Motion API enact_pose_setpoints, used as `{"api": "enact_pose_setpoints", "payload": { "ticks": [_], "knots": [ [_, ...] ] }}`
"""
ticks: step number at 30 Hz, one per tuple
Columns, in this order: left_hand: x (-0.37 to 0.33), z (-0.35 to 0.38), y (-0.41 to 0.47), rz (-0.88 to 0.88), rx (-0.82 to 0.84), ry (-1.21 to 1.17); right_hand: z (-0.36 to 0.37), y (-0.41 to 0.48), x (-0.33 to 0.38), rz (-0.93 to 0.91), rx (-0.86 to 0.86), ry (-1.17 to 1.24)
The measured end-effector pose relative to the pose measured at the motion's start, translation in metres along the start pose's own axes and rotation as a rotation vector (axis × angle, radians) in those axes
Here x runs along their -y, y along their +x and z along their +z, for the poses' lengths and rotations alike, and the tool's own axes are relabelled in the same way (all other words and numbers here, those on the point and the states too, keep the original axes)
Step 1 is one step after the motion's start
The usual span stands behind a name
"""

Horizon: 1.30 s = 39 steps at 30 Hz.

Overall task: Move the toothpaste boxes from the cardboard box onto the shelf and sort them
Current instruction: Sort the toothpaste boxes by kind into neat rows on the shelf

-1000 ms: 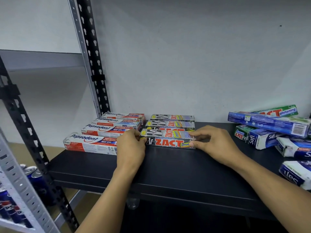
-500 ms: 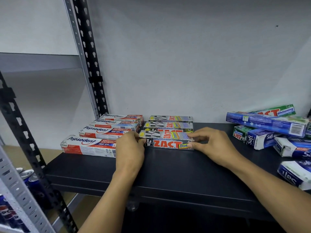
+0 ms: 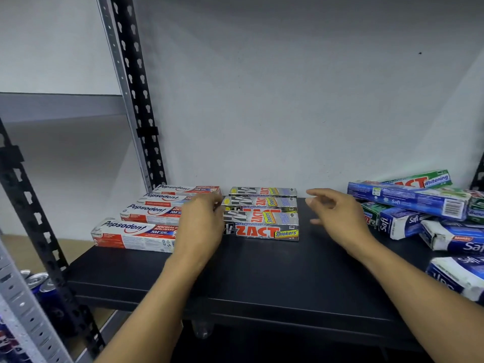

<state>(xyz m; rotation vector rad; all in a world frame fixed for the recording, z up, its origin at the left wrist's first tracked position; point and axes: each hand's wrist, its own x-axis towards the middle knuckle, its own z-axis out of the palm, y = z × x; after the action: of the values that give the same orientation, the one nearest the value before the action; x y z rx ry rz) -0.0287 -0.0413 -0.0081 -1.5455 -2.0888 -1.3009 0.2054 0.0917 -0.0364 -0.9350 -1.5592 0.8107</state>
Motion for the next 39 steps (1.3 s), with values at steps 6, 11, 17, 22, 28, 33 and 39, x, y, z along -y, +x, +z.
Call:
{"api": "enact_pose_setpoints", "payload": {
  "ticks": [6, 11, 17, 22, 28, 33, 39],
  "knots": [
    [0.002, 0.008, 0.069, -0.026, 0.335, 0.140, 0.008, 0.029, -0.012, 0.088, 0.185, 0.028],
    [0.005, 0.027, 0.076, 0.045, 0.512, 0.241, 0.014, 0.032, -0.026, 0.075, 0.240, 0.000],
    [0.013, 0.036, 0.075, 0.025, 0.457, 0.184, 0.015, 0.031, -0.027, 0.044, 0.221, -0.046],
    [0.014, 0.036, 0.073, 0.039, 0.456, 0.181, 0.014, 0.030, -0.027, 0.029, 0.203, -0.051],
    [0.011, 0.028, 0.040, 0.139, 0.252, 0.120, 0.008, 0.016, -0.013, 0.055, 0.184, 0.082],
    [0.018, 0.021, -0.015, 0.279, 0.247, 0.103, -0.006, -0.008, 0.002, 0.016, 0.361, -0.057],
    [0.023, 0.022, -0.012, 0.320, 0.249, 0.101, -0.003, -0.018, 0.008, -0.103, 0.342, -0.267]
  ]
}}
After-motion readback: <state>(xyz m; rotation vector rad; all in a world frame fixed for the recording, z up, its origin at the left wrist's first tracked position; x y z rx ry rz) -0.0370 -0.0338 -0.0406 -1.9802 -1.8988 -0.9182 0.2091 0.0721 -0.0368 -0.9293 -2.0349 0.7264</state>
